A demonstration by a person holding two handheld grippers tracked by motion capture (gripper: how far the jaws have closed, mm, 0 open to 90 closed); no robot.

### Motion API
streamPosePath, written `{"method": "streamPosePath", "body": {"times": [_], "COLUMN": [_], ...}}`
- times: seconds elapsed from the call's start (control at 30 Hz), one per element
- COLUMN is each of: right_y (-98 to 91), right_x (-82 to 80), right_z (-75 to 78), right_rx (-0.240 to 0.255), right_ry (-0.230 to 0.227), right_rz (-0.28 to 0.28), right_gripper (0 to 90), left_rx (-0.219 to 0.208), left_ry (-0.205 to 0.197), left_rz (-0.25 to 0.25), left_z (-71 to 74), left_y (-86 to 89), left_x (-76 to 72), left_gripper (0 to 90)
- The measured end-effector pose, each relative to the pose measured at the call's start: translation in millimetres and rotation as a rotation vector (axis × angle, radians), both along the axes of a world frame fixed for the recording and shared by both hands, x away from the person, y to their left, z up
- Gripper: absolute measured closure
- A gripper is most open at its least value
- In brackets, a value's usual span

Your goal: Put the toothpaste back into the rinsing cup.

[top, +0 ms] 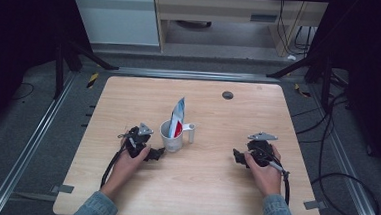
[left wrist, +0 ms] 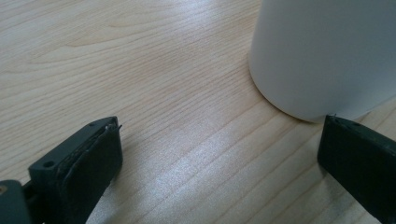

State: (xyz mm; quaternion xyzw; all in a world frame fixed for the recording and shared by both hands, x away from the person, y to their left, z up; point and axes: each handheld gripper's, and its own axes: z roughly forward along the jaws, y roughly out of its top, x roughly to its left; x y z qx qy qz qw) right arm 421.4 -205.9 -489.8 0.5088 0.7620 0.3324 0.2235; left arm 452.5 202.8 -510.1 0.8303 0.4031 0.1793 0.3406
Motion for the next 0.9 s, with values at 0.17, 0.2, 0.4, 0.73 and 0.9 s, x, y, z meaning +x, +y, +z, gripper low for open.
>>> {"method": "streamPosePath", "body": {"times": [0.17,0.2,0.4,0.73,0.9], "right_y": [-9.5,-11.2,-15.0,-15.9,-18.2], "right_x": [3.1,3.9,7.9,16.6,19.5], "right_z": [-5.9,-7.0,-11.8,-23.0,-24.2], "right_rx": [0.033,0.033,0.046,-0.002,-0.003], "right_ry": [0.002,-0.002,0.001,-0.024,-0.001], "right_rz": [-0.037,-0.04,-0.065,-0.122,-0.161], "right_gripper": [15.6,15.6,15.4,11.5,3.1], "left_rx": [0.0,0.0,0.0,0.0,0.0], "left_ry": [0.0,0.0,0.0,0.0,0.0], "left_rz": [0.0,0.0,0.0,0.0,0.0], "left_z": [0.0,0.0,0.0,0.0,0.0], "left_y": [0.0,0.0,0.0,0.0,0.0], "left_x": [0.0,0.0,0.0,0.0,-0.1], "left_gripper": [0.0,0.0,0.0,0.0,0.0]}}
